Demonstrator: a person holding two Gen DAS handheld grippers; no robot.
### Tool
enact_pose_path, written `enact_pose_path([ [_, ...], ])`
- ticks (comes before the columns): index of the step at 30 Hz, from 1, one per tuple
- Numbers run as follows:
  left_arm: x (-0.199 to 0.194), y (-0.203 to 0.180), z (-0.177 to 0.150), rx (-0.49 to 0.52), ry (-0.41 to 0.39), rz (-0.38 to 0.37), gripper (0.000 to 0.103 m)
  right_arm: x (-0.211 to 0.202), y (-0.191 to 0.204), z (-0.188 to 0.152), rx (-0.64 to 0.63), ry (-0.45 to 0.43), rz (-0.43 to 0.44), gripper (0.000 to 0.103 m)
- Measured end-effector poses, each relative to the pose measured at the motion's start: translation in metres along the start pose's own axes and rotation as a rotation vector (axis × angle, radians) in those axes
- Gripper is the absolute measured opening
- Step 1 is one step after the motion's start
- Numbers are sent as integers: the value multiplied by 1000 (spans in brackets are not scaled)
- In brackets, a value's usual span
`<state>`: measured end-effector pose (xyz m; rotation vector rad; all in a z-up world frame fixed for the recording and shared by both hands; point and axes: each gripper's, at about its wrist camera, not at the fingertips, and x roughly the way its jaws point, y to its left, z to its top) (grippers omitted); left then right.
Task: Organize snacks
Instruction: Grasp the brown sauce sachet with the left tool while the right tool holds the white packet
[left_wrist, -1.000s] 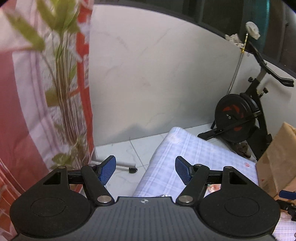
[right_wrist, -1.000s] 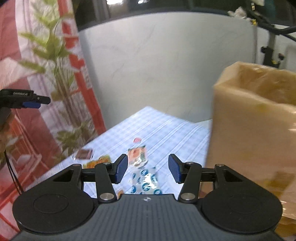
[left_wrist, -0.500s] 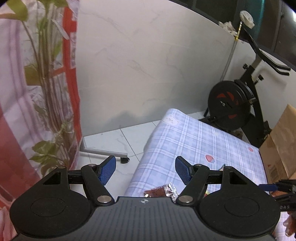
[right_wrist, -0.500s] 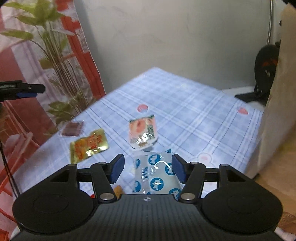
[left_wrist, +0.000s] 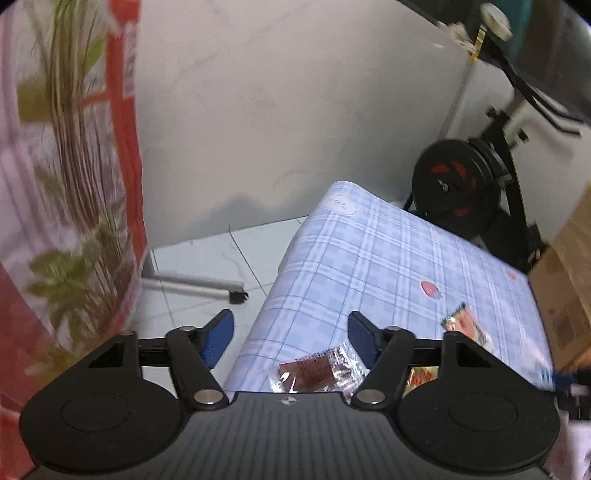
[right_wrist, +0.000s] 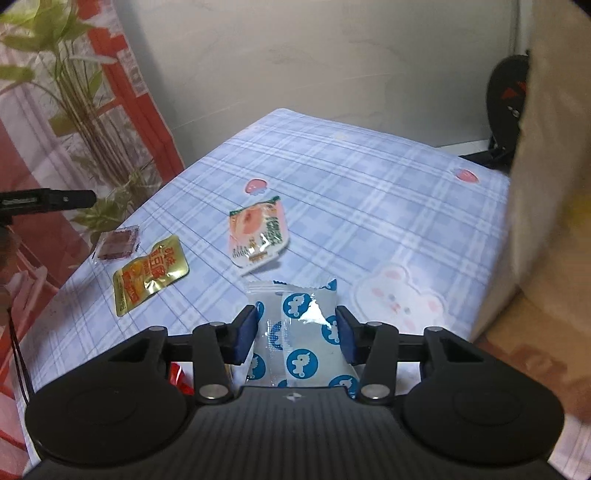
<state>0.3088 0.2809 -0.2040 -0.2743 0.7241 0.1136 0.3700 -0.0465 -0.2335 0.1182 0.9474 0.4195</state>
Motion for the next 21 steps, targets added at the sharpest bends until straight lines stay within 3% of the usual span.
enact_pose_path([
  [5, 23, -1, -5, -34, 28, -19, 47, -14, -3, -14, 11, -14, -19, 48],
  [16, 18, -5, -27, 30, 71, -25, 47, -36, -17, -38, 76, -38, -26, 48],
  [21, 6, -23, -43, 169, 74, -9, 47, -43, -21, -45, 90, -43, -24, 48],
])
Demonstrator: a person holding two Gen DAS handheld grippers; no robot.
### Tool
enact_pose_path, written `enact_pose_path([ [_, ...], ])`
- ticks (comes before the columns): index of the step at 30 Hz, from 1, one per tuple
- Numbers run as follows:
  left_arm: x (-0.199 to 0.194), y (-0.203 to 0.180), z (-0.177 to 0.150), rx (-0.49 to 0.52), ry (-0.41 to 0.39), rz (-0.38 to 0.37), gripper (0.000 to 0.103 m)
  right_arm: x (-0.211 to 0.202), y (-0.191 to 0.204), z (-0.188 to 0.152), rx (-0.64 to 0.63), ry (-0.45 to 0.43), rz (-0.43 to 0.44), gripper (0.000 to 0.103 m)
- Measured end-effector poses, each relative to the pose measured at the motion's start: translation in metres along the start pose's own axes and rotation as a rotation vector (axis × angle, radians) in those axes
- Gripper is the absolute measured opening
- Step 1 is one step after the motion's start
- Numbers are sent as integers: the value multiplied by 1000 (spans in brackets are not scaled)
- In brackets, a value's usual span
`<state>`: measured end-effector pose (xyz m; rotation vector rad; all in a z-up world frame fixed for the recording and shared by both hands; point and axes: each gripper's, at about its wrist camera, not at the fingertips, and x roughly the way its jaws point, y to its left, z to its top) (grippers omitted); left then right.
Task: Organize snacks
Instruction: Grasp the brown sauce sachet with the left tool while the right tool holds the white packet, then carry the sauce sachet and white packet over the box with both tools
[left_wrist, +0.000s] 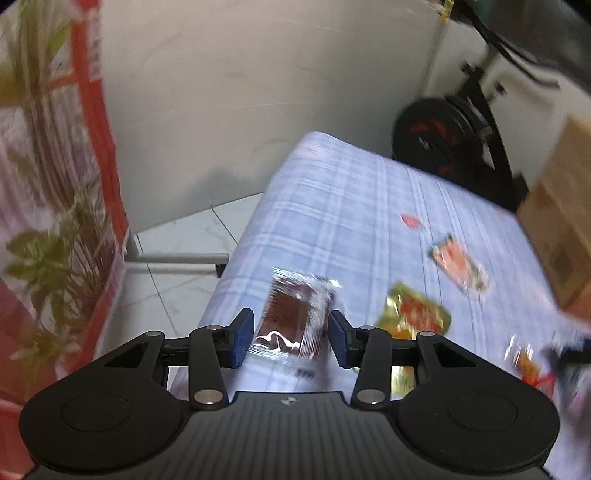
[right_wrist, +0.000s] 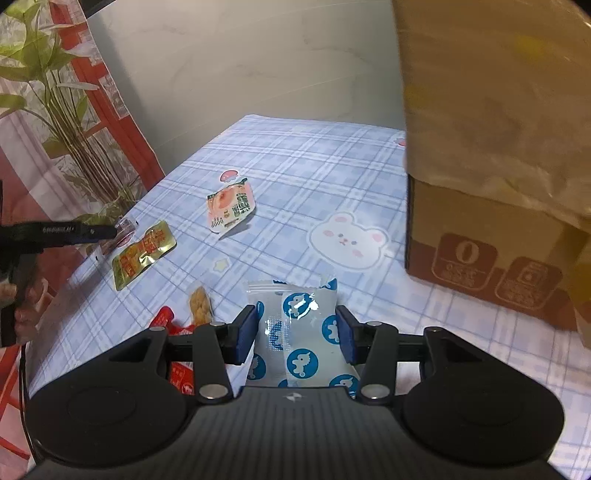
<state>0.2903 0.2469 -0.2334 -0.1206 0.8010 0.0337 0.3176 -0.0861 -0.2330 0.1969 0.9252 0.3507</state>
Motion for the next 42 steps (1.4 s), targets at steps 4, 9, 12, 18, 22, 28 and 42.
enact_pose_path([
  [4, 3, -18, -2, 97, -6, 65, 49, -3, -2, -5, 9, -3, 6, 48],
  [9, 10, -24, 3, 103, -11, 90, 51, -5, -1, -5, 0, 4, 6, 48],
  [12, 12, -24, 4, 87, -12, 95, 51, -5, -1, -6, 4, 2, 6, 48],
  [18, 13, -25, 7, 74, -9, 111, 60, -5, -1, -6, 6, 1, 9, 48],
  [22, 18, -21, 11, 51, -11, 120, 63, -5, -2, -6, 5, 2, 14, 48],
  [28, 22, -25, 14, 64, -10, 116, 63, -6, -4, -6, 1, 1, 18, 48],
  [42, 20, -28, 14, 30, -25, 113, 41, -7, -4, -8, 2, 3, 21, 48],
])
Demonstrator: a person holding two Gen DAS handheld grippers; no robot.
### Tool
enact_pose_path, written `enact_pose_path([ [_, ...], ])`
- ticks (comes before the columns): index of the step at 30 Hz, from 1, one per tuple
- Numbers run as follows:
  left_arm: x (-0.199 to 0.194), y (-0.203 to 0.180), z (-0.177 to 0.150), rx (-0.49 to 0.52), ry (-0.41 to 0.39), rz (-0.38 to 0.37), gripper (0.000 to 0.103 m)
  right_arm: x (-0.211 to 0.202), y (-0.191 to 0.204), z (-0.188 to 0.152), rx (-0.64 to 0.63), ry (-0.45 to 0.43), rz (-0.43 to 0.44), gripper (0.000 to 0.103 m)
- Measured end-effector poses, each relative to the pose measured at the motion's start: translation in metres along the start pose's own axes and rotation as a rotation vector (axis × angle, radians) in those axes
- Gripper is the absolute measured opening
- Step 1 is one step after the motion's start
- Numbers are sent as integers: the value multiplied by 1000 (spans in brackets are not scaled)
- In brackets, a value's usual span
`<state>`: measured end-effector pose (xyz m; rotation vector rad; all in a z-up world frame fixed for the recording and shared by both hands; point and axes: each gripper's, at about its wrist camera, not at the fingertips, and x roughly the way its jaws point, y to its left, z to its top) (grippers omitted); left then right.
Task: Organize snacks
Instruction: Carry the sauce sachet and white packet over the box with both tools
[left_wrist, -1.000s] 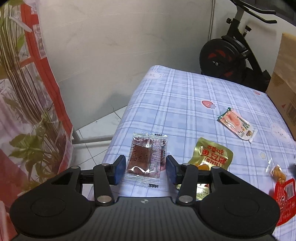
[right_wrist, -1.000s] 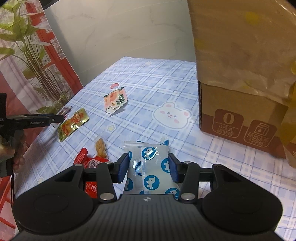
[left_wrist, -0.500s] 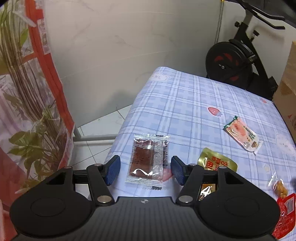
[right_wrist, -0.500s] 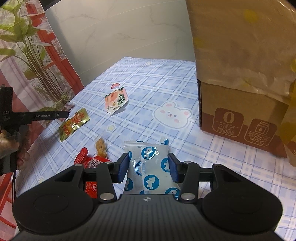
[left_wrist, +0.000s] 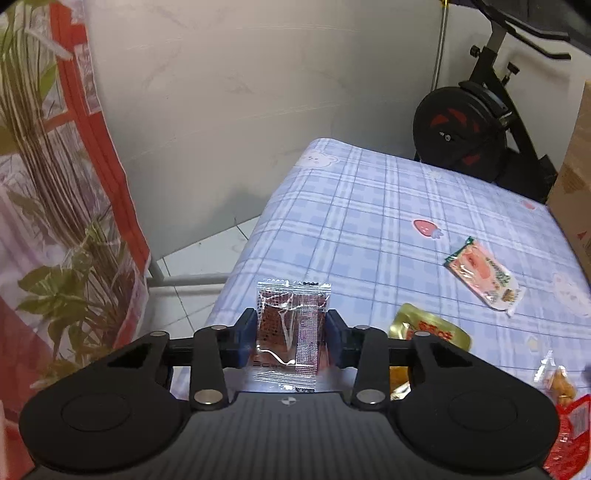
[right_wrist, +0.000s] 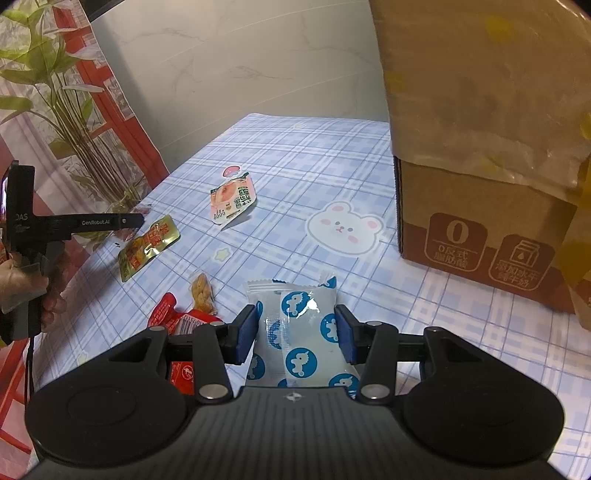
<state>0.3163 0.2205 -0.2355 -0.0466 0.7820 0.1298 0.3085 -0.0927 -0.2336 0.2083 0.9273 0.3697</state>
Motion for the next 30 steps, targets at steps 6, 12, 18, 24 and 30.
enact_pose_path([
  [6, -26, 2, -19, -43, -14, -27, 40, -8, -4, -7, 11, 1, -3, 48],
  [12, -65, -11, -28, -14, -52, -43, 41, -23, -10, -18, 45, -3, -7, 47],
  [18, -102, -37, -25, 13, -100, -89, 41, -47, -20, -24, 83, -50, -12, 46],
  [24, -133, -76, -9, 38, -154, -149, 41, -85, -32, -24, 113, -140, -18, 46],
  [30, -167, -132, 20, 107, -241, -236, 41, -132, -40, -12, 104, -273, -15, 46],
])
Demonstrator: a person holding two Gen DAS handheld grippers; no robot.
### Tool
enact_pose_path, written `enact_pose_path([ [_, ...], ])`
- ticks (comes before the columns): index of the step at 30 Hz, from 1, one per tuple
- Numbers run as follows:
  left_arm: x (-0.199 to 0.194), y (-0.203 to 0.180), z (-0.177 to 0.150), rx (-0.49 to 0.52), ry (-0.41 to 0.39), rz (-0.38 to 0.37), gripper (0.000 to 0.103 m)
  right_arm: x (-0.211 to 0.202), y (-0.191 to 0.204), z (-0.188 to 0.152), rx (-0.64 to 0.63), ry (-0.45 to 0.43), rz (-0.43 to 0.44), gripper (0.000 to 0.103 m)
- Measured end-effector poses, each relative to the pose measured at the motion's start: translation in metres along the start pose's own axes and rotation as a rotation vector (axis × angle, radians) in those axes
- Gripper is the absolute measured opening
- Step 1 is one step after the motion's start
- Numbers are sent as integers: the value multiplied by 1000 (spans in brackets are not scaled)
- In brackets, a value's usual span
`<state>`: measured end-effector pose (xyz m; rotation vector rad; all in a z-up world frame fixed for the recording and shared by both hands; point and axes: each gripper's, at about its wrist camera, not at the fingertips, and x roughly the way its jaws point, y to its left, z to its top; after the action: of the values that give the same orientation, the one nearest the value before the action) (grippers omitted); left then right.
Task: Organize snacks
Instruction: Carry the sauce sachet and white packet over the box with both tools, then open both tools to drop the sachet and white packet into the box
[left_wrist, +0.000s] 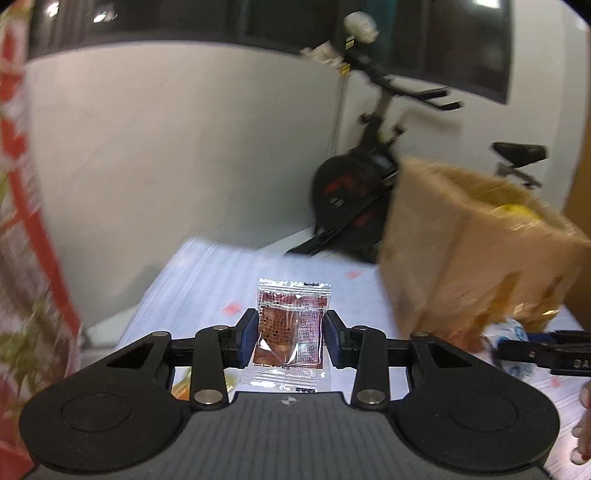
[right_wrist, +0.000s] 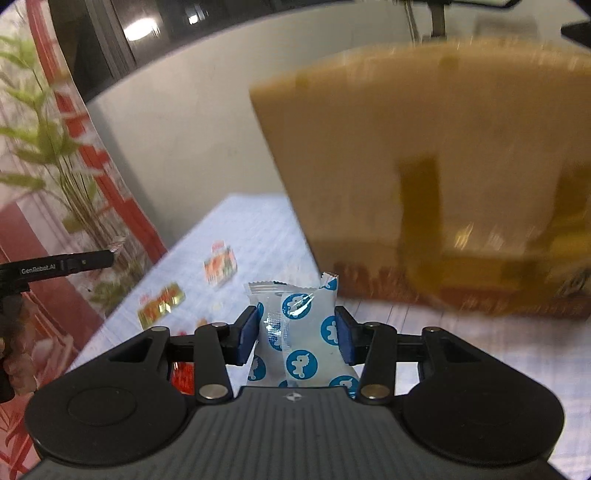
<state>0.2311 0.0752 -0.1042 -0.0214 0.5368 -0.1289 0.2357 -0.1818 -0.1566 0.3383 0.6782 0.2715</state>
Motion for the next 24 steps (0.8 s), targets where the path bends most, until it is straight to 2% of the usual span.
enact_pose_path([
  [8, -3, -86, 61, 72, -122, -169, 41, -51, -12, 58, -27, -194, -2, 46],
  [14, 19, -142, 94, 84, -166, -264, 41, -80, -36, 107, -46, -318, -61, 46],
  [18, 47, -170, 108, 85, -145, -302, 41, -84, -61, 127, -43, -351, -120, 46],
  [24, 95, -186, 115, 66, -73, -308, 41, -73, -94, 137, -35, -336, -178, 46],
])
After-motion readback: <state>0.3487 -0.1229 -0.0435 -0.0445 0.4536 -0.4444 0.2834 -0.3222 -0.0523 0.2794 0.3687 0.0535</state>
